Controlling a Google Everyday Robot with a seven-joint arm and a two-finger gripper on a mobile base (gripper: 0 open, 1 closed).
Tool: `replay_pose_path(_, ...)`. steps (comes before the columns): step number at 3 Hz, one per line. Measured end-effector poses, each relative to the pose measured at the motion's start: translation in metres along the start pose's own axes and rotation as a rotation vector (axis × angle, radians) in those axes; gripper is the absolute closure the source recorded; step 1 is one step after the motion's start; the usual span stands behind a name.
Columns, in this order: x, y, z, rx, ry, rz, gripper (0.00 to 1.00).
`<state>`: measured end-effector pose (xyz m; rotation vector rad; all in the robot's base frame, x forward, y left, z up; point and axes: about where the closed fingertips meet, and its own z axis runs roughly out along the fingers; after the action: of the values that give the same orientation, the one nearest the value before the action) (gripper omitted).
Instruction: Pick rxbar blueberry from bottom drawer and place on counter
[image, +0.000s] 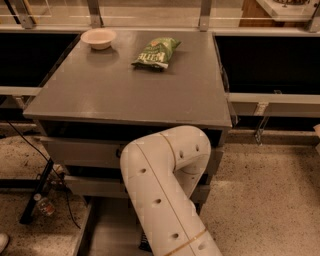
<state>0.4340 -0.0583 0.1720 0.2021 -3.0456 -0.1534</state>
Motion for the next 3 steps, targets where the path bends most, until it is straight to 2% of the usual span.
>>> replay_pose_path(1, 0.0000, 0.0000, 0.0000, 0.000, 0.000, 0.000, 0.00)
replay_pose_path(3, 0.0079, -0.0017, 0.0015, 0.008, -0.041, 0.035, 0.00)
